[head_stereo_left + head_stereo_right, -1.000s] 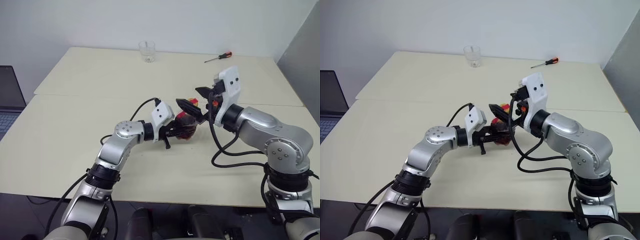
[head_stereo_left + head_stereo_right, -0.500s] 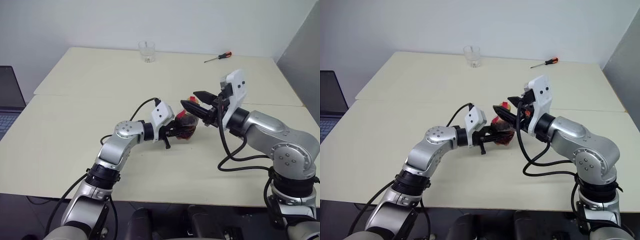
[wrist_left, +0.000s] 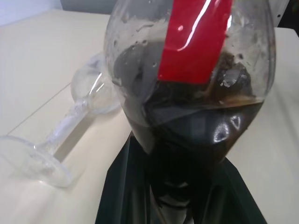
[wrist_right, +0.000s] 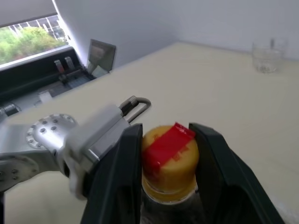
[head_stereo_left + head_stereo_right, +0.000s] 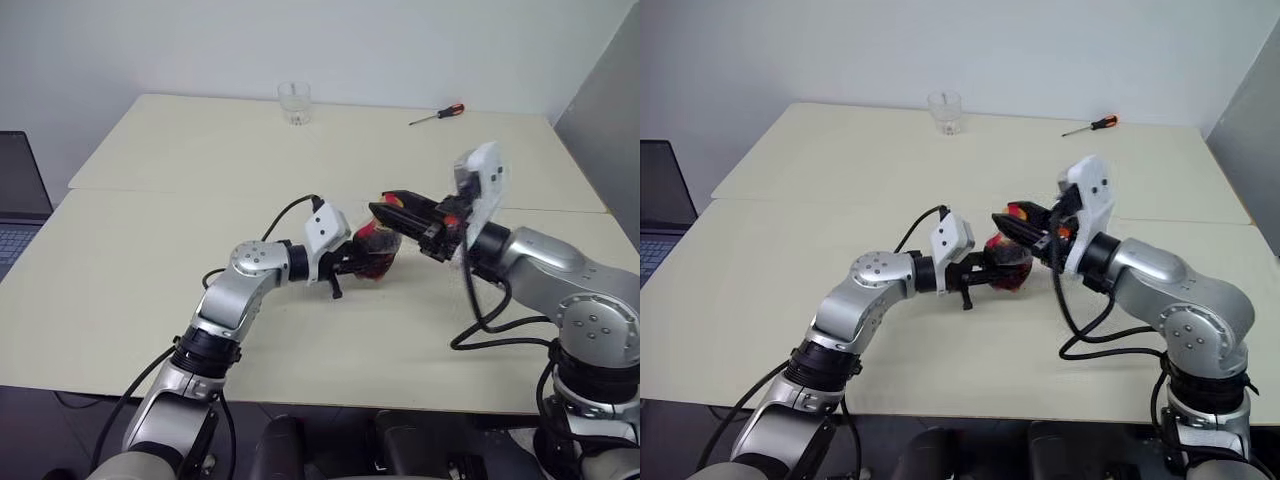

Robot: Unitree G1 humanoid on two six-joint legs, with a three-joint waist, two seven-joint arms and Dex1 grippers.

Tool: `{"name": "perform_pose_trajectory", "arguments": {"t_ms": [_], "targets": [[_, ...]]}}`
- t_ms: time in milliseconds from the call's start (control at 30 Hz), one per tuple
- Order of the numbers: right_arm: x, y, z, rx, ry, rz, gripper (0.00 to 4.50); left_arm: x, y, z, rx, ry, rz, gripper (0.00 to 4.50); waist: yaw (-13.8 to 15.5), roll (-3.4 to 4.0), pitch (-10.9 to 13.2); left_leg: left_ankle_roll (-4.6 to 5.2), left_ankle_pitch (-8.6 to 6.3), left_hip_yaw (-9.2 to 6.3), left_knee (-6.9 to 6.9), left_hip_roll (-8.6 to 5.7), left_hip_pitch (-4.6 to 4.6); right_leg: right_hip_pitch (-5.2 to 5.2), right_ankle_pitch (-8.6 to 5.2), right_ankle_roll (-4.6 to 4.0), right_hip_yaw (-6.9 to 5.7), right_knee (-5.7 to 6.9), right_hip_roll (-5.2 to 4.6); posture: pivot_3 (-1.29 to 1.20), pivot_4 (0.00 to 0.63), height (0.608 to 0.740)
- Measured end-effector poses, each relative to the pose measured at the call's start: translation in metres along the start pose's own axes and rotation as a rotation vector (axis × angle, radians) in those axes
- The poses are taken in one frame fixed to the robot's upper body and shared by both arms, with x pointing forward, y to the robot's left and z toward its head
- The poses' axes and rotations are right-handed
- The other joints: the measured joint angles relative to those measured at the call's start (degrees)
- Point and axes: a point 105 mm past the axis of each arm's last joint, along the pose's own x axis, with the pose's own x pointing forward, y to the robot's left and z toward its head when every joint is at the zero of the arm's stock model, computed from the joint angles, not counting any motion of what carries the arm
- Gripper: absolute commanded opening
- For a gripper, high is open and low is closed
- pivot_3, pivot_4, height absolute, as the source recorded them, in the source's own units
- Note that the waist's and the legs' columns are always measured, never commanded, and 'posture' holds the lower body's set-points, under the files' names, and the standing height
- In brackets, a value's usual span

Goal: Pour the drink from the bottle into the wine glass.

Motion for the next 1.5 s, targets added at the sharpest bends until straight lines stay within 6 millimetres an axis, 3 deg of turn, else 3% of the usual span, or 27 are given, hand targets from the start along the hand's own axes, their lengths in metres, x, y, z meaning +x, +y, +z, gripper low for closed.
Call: {"name": "perform_pose_trajectory", "arguments": {"t_ms": [167, 267, 333, 400, 500, 567, 633, 800, 933, 1100, 1133, 1333, 1500], "targets": [[-0.010, -0.008, 0.017, 0.062, -0.121, -0.031, 1.21, -0.002, 0.002, -0.001, 0.000, 0.003, 0.010, 0.64, -0.11, 0.00, 0.00, 0.00, 0.00, -0.02, -0.04, 0.05, 0.02, -0.01, -0.01, 0.01, 0.02, 0.02, 0.05, 0.00, 0.150, 0.740], [-0.014, -0.017, 0.012, 0.132, -0.137, -0.080, 1.21, -0.002, 0.003, -0.001, 0.000, 0.004, 0.013, 0.64, -0.04, 0.00, 0.00, 0.00, 0.00, -0.01, -0.03, 0.04, 0.02, 0.00, 0.00, 0.00, 0.02, 0.02, 0.04, 0.00, 0.150, 0.740], [-0.020, -0.034, -0.003, 0.152, -0.096, -0.188, 1.21, -0.003, 0.003, -0.001, 0.000, 0.004, 0.015, 0.64, -0.03, 0.00, 0.00, 0.00, 0.00, 0.01, 0.00, -0.01, 0.02, 0.02, 0.00, 0.01, 0.03, 0.00, -0.02, 0.00, 0.150, 0.740], [-0.035, -0.063, -0.027, 0.136, -0.015, -0.373, 1.21, -0.003, 0.004, 0.000, 0.000, 0.003, 0.021, 0.64, 0.02, -0.01, -0.01, 0.00, 0.00, 0.05, 0.01, -0.04, 0.01, 0.02, -0.01, 0.01, 0.04, -0.01, -0.06, 0.00, 0.150, 0.740], [-0.078, -0.111, -0.075, 0.135, 0.123, -0.702, 1.21, -0.012, 0.014, -0.001, -0.003, 0.008, 0.070, 0.64, 0.27, -0.02, -0.02, 0.00, 0.00, 0.07, 0.00, -0.05, 0.01, 0.03, -0.01, 0.02, 0.05, -0.04, -0.07, 0.00, 0.150, 0.740], [-0.106, -0.128, -0.108, 0.183, 0.170, -0.867, 1.21, -0.023, 0.030, -0.003, -0.030, -0.001, 0.153, 0.64, 0.18, 0.00, -0.02, 0.00, 0.00, 0.05, -0.04, -0.02, 0.01, -0.03, -0.01, 0.02, 0.05, 0.01, -0.01, 0.00, 0.150, 0.740], [-0.124, -0.137, -0.123, 0.195, 0.182, -0.966, 1.21, -0.033, 0.041, -0.005, -0.051, -0.009, 0.217, 0.64, -0.29, 0.05, -0.01, 0.00, 0.00, 0.06, -0.05, 0.02, 0.05, -0.06, -0.08, 0.14, 0.11, 0.05, 0.06, 0.00, 0.150, 0.740], [-0.161, -0.156, -0.139, 0.180, 0.181, -1.160, 1.21, -0.060, 0.069, -0.011, -0.109, -0.026, 0.380, 0.64, -0.55, 0.06, -0.02, 0.00, 0.00, 0.06, -0.06, 0.03, 0.08, -0.02, -0.12, 0.21, 0.07, 0.05, 0.06, 0.00, 0.150, 0.740], [-0.163, -0.154, -0.155, 0.214, 0.193, -1.163, 2.45, -0.086, 0.090, -0.022, -0.150, -0.018, 0.529, 0.64, -0.58, 0.06, -0.01, 0.00, 0.00, 0.09, -0.07, 0.03, 0.08, -0.03, -0.11, 0.20, 0.11, 0.05, 0.05, 0.00, 0.150, 0.740], [-0.156, -0.152, -0.152, 0.212, 0.178, -1.111, 4.32, -0.112, 0.104, -0.036, -0.151, 0.009, 0.671, 0.64, -0.29, 0.06, -0.01, -0.01, 0.00, 0.10, -0.06, 0.01, 0.07, -0.01, -0.09, 0.16, 0.09, 0.02, -0.01, 0.00, 0.150, 0.740], [-0.155, -0.151, -0.152, 0.208, 0.187, -1.094, 4.48, -0.116, 0.104, -0.040, -0.156, 0.015, 0.692, 0.64, -0.22, 0.06, -0.01, -0.01, 0.00, 0.11, -0.06, 0.01, 0.07, -0.01, -0.06, 0.10, 0.09, 0.02, -0.02, 0.00, 0.150, 0.740], [-0.128, -0.135, -0.119, 0.221, 0.170, -0.877, 4.50, -0.130, 0.110, -0.057, -0.157, 0.060, 0.808, 0.64, -0.02, 0.06, -0.01, -0.01, 0.00, 0.09, -0.05, 0.03, 0.07, -0.01, 0.01, -0.01, 0.06, 0.05, -0.01, 0.00, 0.150, 0.740], [-0.083, -0.096, -0.057, 0.172, 0.087, -0.543, 4.50, -0.150, 0.119, -0.065, -0.174, 0.070, 0.940, 0.64, -0.15, 0.04, -0.02, 0.00, 0.00, 0.06, -0.05, 0.05, 0.08, 0.02, 0.01, 0.00, 0.01, 0.04, 0.02, 0.00, 0.150, 0.740]]}}
